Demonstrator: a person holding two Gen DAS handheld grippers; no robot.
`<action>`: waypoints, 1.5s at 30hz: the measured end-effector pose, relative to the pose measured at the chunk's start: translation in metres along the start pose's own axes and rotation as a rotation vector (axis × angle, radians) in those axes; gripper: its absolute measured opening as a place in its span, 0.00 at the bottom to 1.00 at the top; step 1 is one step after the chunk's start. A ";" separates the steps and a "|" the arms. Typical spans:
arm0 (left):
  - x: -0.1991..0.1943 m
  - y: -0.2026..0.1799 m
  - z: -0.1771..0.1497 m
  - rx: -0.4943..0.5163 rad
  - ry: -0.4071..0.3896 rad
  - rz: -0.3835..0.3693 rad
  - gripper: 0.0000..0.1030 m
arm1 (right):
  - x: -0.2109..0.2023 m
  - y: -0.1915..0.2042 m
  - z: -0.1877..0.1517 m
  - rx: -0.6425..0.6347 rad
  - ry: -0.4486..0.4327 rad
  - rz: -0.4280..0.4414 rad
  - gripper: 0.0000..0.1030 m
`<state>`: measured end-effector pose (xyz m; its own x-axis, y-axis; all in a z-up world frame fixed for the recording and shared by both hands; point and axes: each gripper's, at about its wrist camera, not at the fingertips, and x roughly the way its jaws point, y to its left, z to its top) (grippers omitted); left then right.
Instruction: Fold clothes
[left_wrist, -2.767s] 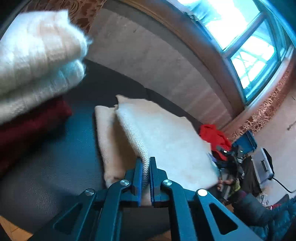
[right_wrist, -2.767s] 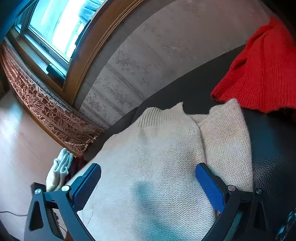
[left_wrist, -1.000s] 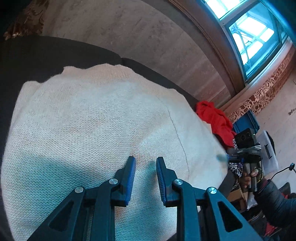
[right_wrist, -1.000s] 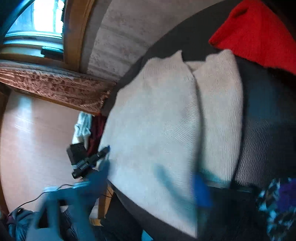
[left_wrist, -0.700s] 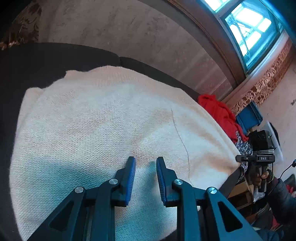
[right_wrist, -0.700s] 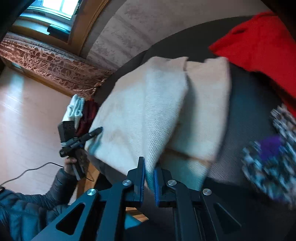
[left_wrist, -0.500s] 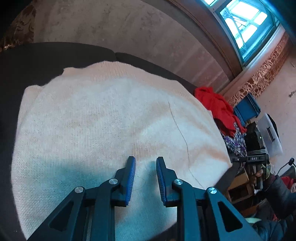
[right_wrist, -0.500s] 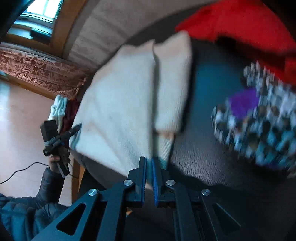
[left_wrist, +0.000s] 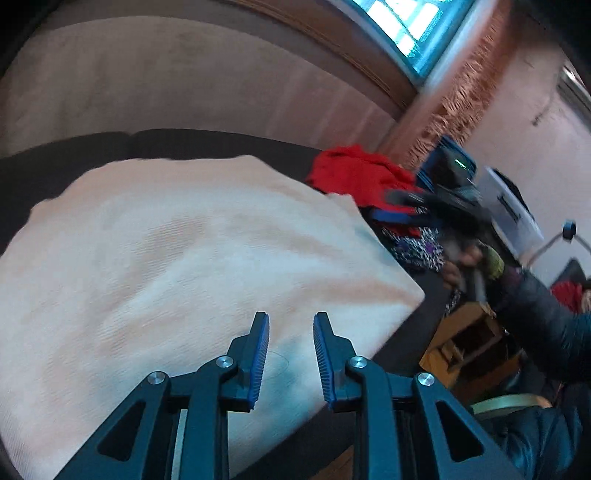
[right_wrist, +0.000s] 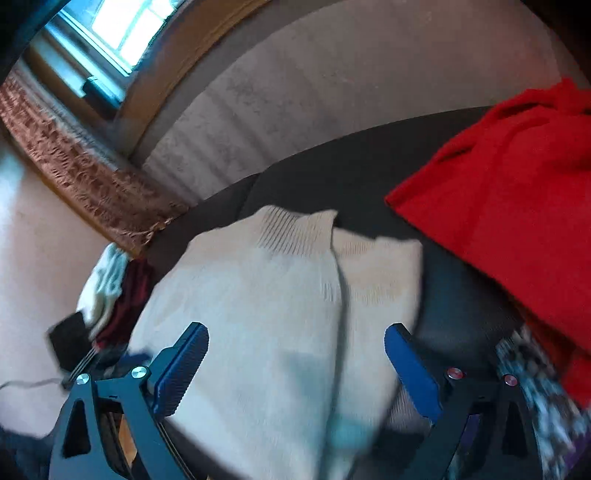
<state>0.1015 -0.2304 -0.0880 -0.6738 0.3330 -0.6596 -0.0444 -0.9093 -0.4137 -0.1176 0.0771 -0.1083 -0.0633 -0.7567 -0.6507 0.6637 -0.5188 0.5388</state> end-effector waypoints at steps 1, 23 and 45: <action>0.005 -0.005 0.000 0.014 0.009 -0.002 0.24 | 0.011 0.000 0.004 0.012 -0.003 -0.007 0.95; 0.004 -0.003 -0.039 -0.117 0.032 -0.183 0.26 | 0.021 0.009 -0.003 -0.098 0.043 -0.380 0.25; 0.004 0.147 0.028 -0.340 -0.212 0.326 0.24 | 0.125 0.084 0.020 -0.220 -0.004 -0.302 0.79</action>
<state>0.0721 -0.3695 -0.1335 -0.7487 -0.0439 -0.6614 0.4112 -0.8134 -0.4115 -0.0848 -0.0696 -0.1337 -0.2832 -0.5847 -0.7602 0.7590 -0.6212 0.1950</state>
